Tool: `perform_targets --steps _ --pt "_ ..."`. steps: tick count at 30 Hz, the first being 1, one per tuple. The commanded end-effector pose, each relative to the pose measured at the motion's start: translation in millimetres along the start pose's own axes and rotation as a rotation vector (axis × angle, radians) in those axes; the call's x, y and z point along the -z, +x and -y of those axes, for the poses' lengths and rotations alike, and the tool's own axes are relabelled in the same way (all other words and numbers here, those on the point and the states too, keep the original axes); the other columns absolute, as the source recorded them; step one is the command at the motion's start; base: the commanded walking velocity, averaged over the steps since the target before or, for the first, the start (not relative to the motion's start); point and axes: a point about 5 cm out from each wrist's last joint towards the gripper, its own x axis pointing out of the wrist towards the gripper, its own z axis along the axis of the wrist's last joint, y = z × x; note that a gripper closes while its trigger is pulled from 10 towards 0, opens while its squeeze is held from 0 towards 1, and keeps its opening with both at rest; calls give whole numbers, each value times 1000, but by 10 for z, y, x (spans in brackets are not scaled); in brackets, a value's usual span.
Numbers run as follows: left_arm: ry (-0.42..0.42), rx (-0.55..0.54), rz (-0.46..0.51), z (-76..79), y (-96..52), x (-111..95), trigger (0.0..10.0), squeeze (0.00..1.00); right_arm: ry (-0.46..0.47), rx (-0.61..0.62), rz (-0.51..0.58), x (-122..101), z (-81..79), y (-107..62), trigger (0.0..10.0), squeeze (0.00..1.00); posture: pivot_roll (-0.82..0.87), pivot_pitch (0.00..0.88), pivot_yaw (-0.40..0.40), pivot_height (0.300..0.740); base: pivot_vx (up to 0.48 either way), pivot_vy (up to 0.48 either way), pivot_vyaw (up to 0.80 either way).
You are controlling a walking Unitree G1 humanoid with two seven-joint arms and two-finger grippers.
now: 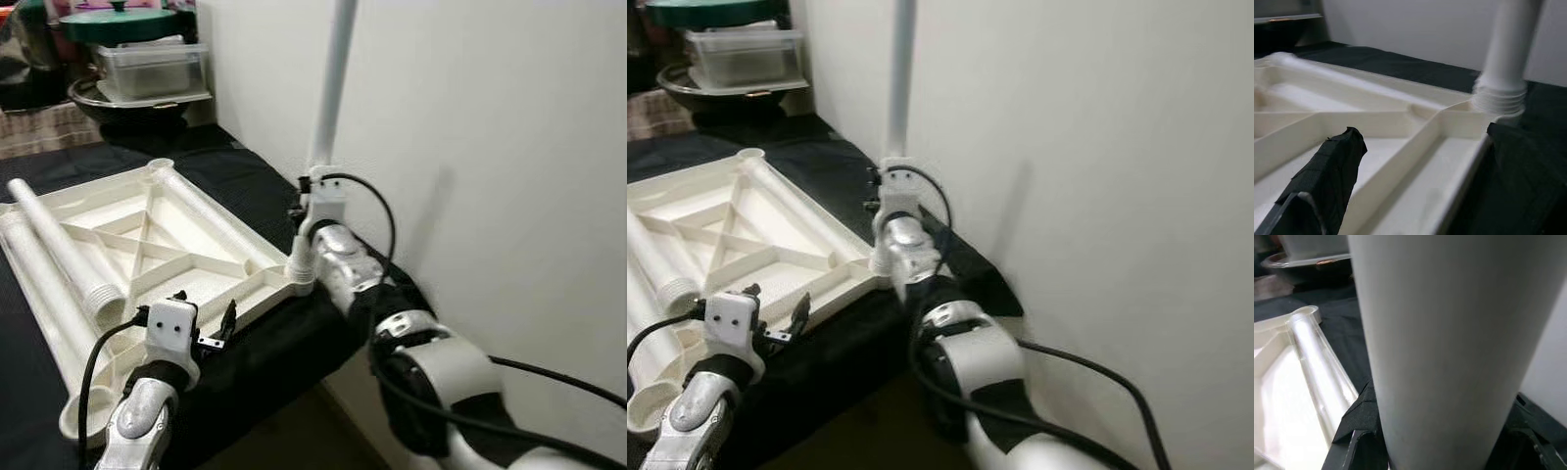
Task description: Building children table
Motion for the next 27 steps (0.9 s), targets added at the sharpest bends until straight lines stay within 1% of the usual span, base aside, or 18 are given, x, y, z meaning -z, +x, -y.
perform_targets --steps 1,7,8,9,10,11,13,14,16,17,19,20,21,23,24,25,26,27 --pt "-9 -8 -7 13 -2 19 10000 0 91 -82 -24 -23 -317 -45 0 0 99 0 -136 740 0 0 0" --pt "-15 -14 -12 35 -26 37 10000 0 77 -65 -21 -81 -336 -48 0 0 92 0 -133 740 0 0 0" --pt "-17 -12 -16 49 -34 48 10000 0 68 -74 -22 -90 -326 -48 4941 0 87 0 -129 740 0 0 0" --pt "-17 -12 -16 49 -34 48 10000 0 68 -74 -22 -90 -326 -48 4941 0 87 0 -129 740 0 0 0" --pt "-19 -9 -17 60 -36 51 10000 0 46 -67 -11 -112 -274 -44 10000 0 85 0 -128 740 0 0 0" --pt "-19 -9 -17 60 -36 51 10000 0 46 -67 -11 -112 -274 -44 10000 0 85 0 -128 740 0 0 0" --pt "-19 -7 -18 64 -33 51 10000 0 36 -55 17 -148 -190 -37 10000 0 82 0 -125 740 0 0 0" --pt "-19 -7 -17 57 -26 49 10000 0 25 -47 44 -195 -78 -27 10000 1000 80 0 -124 740 0 0 0" --pt "-17 -8 -16 38 -18 47 10000 0 -7 -48 89 -309 91 -13 10000 1000 78 0 -121 740 0 0 0" --pt "-17 -9 -15 32 -21 46 10000 0 -69 -52 123 -397 177 -5 10000 694 78 0 -121 740 0 0 0" --pt "-17 -9 -15 32 -21 46 10000 0 -69 -52 123 -397 177 -5 10000 694 78 0 -121 740 0 0 0" --pt "-16 -8 -15 30 -24 46 10000 0 -119 -60 163 -485 254 -2 10000 0 79 0 -122 740 0 0 0" --pt "-16 -8 -15 27 -32 46 10000 0 -150 -171 210 -629 321 -9 10000 0 84 0 -126 740 0 0 0" --pt "-16 -8 -15 27 -32 46 10000 0 -150 -171 210 -629 321 -9 10000 0 84 0 -126 740 0 0 0" --pt "-17 -8 -16 24 -39 49 10000 0 -191 -348 230 -714 345 -39 10000 0 83 0 -124 740 0 0 0" --pt "-17 -8 -16 24 -39 49 10000 0 -191 -348 230 -714 345 -39 10000 0 83 0 -124 740 0 0 0" --pt "-18 -6 -18 28 -42 54 10000 0 -234 -550 225 -712 371 -91 10000 0 75 0 -122 740 0 0 0" --pt "-18 -6 -18 28 -42 54 10000 0 -234 -550 225 -712 371 -91 10000 0 75 0 -122 740 0 0 0"
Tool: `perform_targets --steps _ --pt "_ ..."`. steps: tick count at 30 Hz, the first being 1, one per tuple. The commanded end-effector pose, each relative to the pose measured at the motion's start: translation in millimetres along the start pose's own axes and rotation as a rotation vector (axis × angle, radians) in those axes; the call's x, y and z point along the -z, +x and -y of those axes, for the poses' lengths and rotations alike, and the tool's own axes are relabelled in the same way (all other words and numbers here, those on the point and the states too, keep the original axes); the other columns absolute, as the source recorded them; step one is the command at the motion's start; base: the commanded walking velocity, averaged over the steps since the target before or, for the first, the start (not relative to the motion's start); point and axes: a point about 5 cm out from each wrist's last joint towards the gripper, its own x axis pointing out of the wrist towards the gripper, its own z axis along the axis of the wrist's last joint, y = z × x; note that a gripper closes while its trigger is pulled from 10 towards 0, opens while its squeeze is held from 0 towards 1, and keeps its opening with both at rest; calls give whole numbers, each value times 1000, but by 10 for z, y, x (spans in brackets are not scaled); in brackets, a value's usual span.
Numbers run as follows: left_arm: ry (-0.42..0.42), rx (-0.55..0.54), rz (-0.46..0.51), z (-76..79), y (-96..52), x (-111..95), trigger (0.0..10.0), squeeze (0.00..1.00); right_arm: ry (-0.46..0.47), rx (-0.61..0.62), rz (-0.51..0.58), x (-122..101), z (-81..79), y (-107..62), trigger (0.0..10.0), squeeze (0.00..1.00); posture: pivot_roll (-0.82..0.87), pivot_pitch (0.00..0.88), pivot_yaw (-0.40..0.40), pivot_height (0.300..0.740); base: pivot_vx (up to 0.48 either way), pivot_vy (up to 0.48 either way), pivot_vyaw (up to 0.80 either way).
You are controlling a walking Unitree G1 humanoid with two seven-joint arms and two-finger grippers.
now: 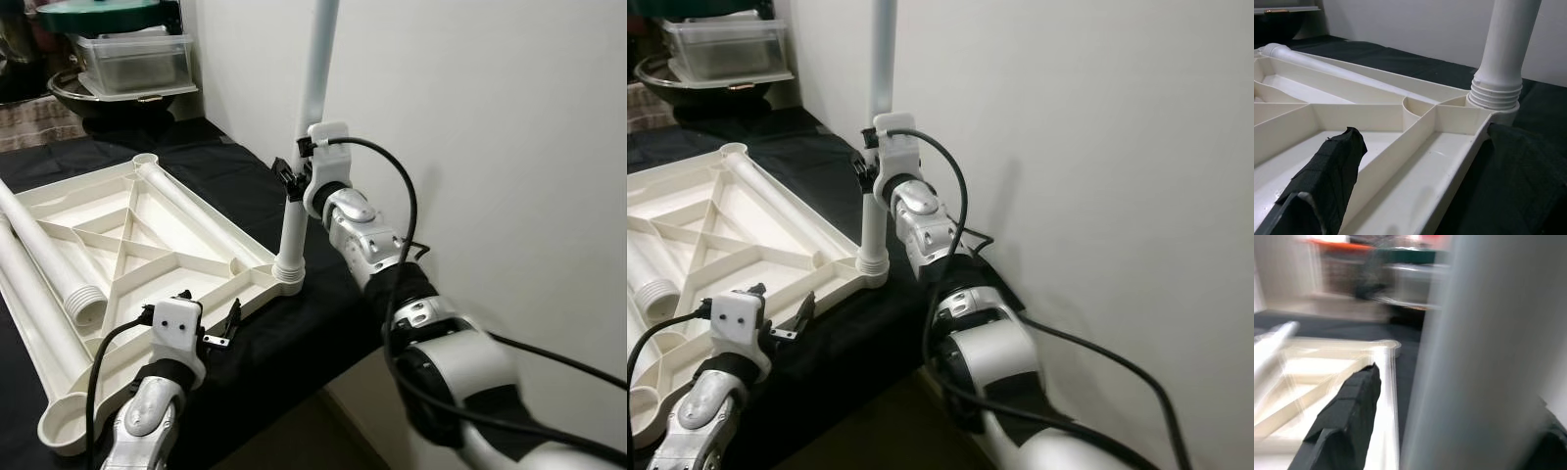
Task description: Building children table
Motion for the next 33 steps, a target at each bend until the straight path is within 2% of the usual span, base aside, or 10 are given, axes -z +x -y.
perform_targets --steps 1,8,20,21,22,23,24,27,31,33 --pt "-6 14 -8 32 -5 28 10000 0 -49 -350 -37 174 -75 -158 10000 0 78 0 -125 740 0 0 0" --pt "-2 -2 1 -13 1 -3 10000 0 -81 -495 -168 484 -192 -235 10000 0 88 0 -131 740 0 0 0" --pt "18 -70 -2 -239 -81 -26 10000 0 -6 -622 -120 548 -573 -109 9961 0 125 0 -146 740 0 0 0" --pt "18 -71 -2 -240 -82 -26 10000 0 15 -666 -87 530 -599 -120 1804 0 126 0 -144 740 0 0 0" --pt "18 -71 -2 -240 -82 -26 10000 0 15 -666 -87 530 -599 -120 1804 0 126 0 -144 740 0 0 0" --pt "19 -71 -2 -241 -82 -27 10000 0 28 -683 -60 514 -593 -133 0 0 125 0 -142 740 0 0 0" --pt "18 -71 -2 -243 -81 -28 10000 0 39 -672 -45 507 -568 -140 0 0 125 0 -142 740 0 0 0" --pt "20 -71 -2 -255 -81 -31 10000 0 28 -525 -89 547 -466 -110 0 0 123 0 -141 740 0 0 0" --pt "24 -75 -3 -281 -81 -32 10000 0 22 47 -256 694 -112 -88 0 0 118 0 -139 740 0 0 0" --pt "24 -75 -2 -274 -75 -32 10000 0 40 227 -270 728 -8 -126 0 0 118 0 -139 740 0 0 0"
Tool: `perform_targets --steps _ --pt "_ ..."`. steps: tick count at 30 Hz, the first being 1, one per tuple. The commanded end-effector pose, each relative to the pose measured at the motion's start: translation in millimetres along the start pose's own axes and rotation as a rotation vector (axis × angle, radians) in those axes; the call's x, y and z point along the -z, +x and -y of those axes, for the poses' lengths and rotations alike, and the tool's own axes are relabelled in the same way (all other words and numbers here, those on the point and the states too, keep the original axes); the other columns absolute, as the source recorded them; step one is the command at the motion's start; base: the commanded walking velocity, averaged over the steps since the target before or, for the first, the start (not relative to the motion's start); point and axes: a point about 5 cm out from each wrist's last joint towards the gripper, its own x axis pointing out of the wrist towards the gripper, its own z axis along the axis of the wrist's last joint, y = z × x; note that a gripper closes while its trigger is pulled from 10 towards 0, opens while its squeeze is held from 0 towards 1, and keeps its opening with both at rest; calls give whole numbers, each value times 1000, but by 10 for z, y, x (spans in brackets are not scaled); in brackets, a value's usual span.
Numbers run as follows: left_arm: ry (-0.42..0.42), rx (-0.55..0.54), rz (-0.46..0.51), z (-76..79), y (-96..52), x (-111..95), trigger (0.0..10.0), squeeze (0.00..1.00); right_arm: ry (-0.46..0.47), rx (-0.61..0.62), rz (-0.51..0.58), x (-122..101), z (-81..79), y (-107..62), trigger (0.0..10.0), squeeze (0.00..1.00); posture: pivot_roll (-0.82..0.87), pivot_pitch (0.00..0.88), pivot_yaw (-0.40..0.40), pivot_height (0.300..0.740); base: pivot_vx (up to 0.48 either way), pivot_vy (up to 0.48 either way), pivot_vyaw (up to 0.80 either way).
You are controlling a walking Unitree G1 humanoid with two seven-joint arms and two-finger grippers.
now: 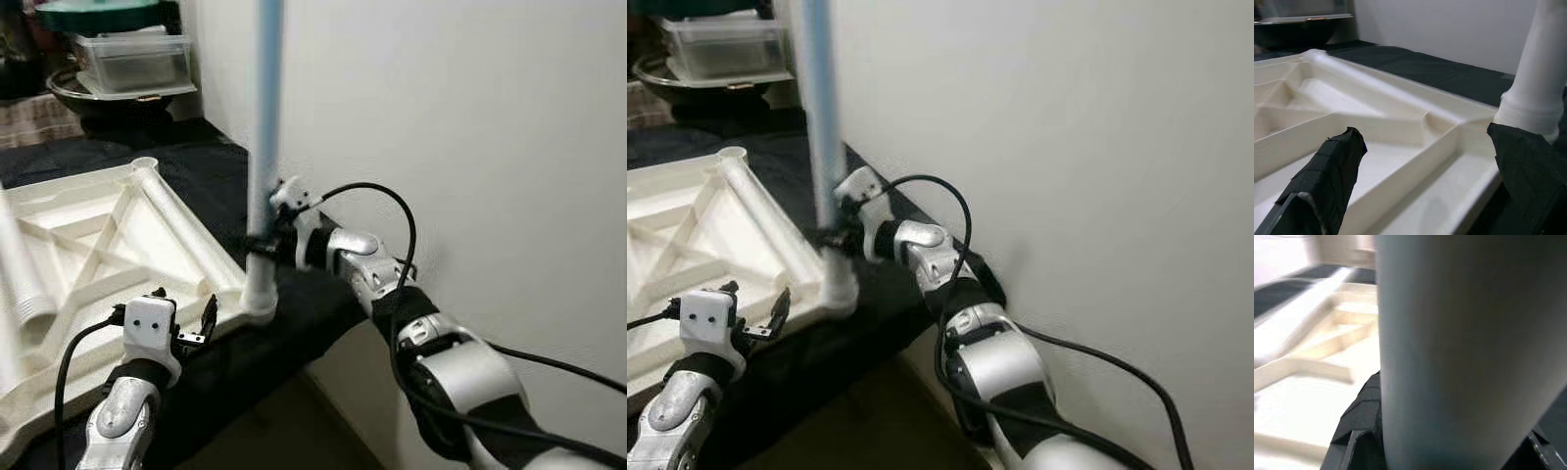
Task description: Building children table
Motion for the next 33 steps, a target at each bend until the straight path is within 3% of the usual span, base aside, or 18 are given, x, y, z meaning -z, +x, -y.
perform_targets --steps 1,5,7,8,11,12,15,16,17,19,20,21,22,24,29,30,31,33 --pt "-3 0 -15 -9 -8 18 10000 0 12 340 -73 128 267 -105 0 0 115 0 -135 740 0 0 0" --pt "-6 4 -15 9 -4 18 10000 0 54 422 -30 125 206 -100 0 0 113 0 -130 740 0 0 0" --pt "-8 13 -18 26 -2 23 10000 0 81 327 27 34 -90 -7 0 0 105 0 -119 740 0 0 0" --pt "-8 17 -19 30 2 25 10000 0 60 251 51 -41 -254 33 10000 0 101 0 -117 740 0 0 0" --pt "-9 24 -18 40 22 22 10000 0 37 164 138 -205 -420 57 10000 0 98 0 -115 740 0 0 0" --pt "-9 27 -17 43 30 20 10000 0 47 148 156 -244 -422 59 10000 1000 98 0 -115 740 0 0 0" --pt "-10 31 -14 54 44 16 10000 0 14 135 172 -346 -293 58 10000 1000 100 0 -119 740 0 0 0" --pt "-11 32 -13 57 46 15 10000 0 -11 109 179 -403 -236 53 10000 0 100 0 -119 740 0 0 0" --pt "-11 31 -12 54 47 14 10000 0 -41 62 197 -475 -206 42 10000 0 100 0 -119 740 0 0 0" --pt "-12 30 -13 50 43 24 10000 0 -90 -351 218 -502 -318 -79 10000 0 95 0 -123 740 0 0 0" --pt "-12 30 -13 50 43 24 10000 0 -90 -351 218 -502 -318 -79 10000 0 95 0 -123 740 0 0 0" --pt "-12 30 -14 51 42 30 10000 0 -129 -525 222 -467 -369 -181 10000 0 95 0 -123 740 0 0 0" --pt "-12 30 -14 51 42 30 10000 0 -129 -525 222 -467 -369 -181 10000 0 95 0 -123 740 0 0 0" --pt "-14 30 -14 64 43 33 10000 0 -235 -767 139 -242 -387 -374 10000 0 103 0 -135 740 0 0 0" --pt "-16 26 -10 67 44 27 10000 0 -244 -806 -5 38 -422 -350 10000 0 106 0 -138 740 0 0 0" --pt "-16 25 -10 68 44 27 10000 0 -225 -792 -32 85 -444 -323 8745 0 106 0 -138 740 0 0 0" --pt "-15 25 -10 70 43 27 10000 0 -210 -757 -49 125 -472 -274 4392 0 112 0 -140 740 0 0 0" --pt "-15 25 -9 72 42 28 10000 0 -204 -732 -58 148 -489 -241 4392 0 114 0 -140 740 0 0 0"
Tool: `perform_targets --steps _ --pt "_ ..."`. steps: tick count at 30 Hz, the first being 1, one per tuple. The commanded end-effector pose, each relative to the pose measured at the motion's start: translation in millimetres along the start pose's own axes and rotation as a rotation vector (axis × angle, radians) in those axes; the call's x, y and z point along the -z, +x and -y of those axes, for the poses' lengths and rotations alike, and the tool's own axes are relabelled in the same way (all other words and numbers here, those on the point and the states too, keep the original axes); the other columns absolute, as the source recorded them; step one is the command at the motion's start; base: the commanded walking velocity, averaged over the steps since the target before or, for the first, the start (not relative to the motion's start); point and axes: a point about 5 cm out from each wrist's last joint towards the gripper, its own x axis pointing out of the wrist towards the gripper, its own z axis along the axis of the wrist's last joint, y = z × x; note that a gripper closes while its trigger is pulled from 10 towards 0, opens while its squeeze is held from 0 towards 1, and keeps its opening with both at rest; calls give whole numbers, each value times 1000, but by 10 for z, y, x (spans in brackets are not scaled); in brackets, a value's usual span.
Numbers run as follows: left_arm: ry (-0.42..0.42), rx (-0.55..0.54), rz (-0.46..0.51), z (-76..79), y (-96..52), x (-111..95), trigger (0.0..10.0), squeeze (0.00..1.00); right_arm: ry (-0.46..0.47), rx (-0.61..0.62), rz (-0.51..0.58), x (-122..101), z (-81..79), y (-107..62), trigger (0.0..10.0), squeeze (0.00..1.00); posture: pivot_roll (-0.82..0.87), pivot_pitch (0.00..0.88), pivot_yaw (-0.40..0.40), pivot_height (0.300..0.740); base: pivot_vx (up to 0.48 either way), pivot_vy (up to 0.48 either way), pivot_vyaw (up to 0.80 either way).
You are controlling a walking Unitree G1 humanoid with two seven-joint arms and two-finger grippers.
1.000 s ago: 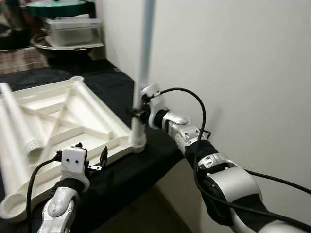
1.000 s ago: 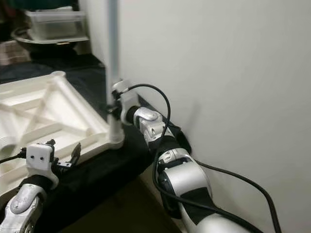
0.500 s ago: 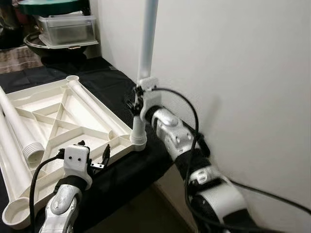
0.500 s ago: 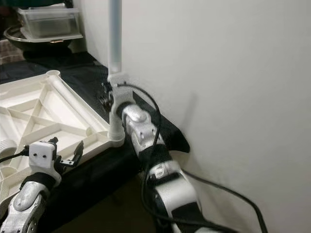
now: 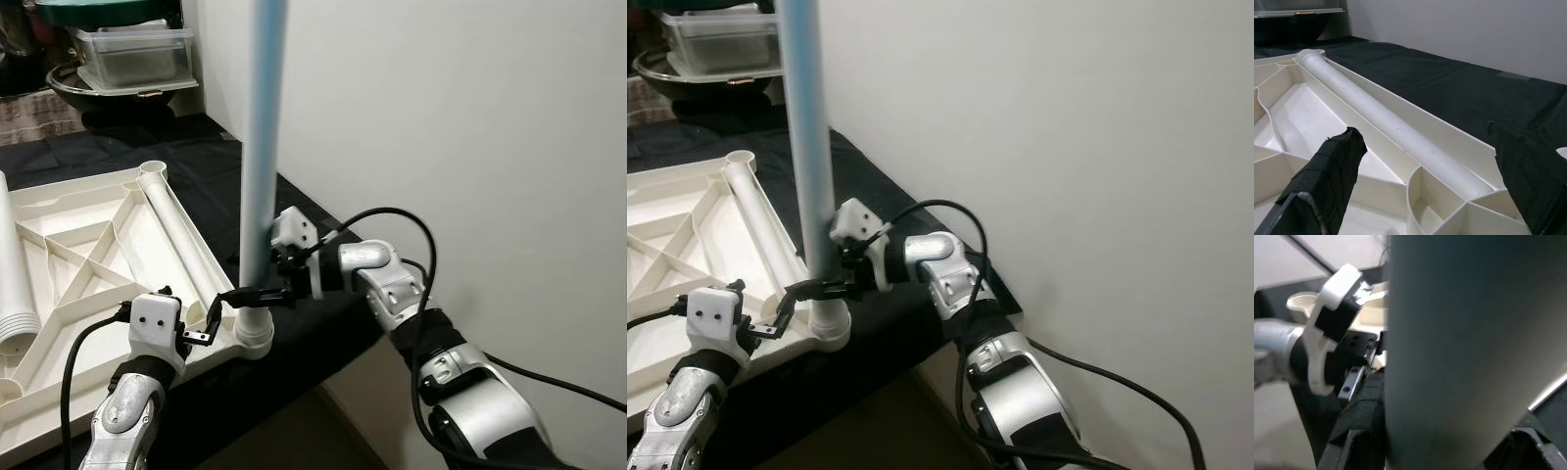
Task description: Building children table
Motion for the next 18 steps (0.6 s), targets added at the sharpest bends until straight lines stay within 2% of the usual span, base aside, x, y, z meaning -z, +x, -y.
perform_targets --steps 1,2,3,5,7,8,10,11,12,13,14,15,16,17,18 --pt "-8 10 -6 39 -5 21 10000 0 8 36 -44 42 6 79 549 0 115 0 -139 740 0 0 0" --pt "-8 10 -6 39 -5 21 10000 0 8 36 -44 42 6 79 549 0 115 0 -139 740 0 0 0" --pt "-7 10 -6 35 -9 19 10000 0 61 170 -38 44 103 111 0 0 112 0 -132 740 0 0 0" --pt "-5 11 -6 27 -15 18 10000 0 162 441 -34 66 283 57 0 0 111 0 -133 740 0 0 0" --pt "-5 11 -6 27 -15 18 10000 0 162 441 -34 66 283 57 0 0 111 0 -133 740 0 0 0" --pt "-3 11 -7 22 -17 18 10000 0 220 666 -45 106 414 -65 0 0 107 0 -132 740 0 0 0" --pt "-3 11 -7 22 -17 18 10000 0 220 666 -45 106 414 -65 0 0 107 0 -132 740 0 0 0" --pt "-4 12 -8 21 -20 19 10000 0 283 997 -49 187 529 -303 0 0 103 0 -131 740 0 0 0" --pt "-4 12 -8 21 -20 19 10000 0 283 997 -49 187 529 -303 0 0 103 0 -131 740 0 0 0" --pt "-5 13 -9 26 -22 20 10000 0 271 1064 -24 178 496 -319 0 0 101 0 -127 740 0 0 0" --pt "-7 14 -11 32 -23 25 10000 0 248 1040 -5 149 396 -234 0 0 97 0 -123 740 0 0 0" --pt "-7 14 -11 32 -23 25 10000 0 248 1040 -5 149 396 -234 0 0 97 0 -123 740 0 0 0" --pt "-8 16 -13 38 -23 29 10000 0 223 993 -2 113 295 -134 1098 0 93 0 -117 740 0 0 0" --pt "-9 22 -14 47 -20 32 10000 0 197 914 25 29 173 -1 10000 0 91 0 -117 740 0 0 0" --pt "-9 22 -14 47 -20 32 10000 0 197 914 25 29 173 -1 10000 0 91 0 -117 740 0 0 0"
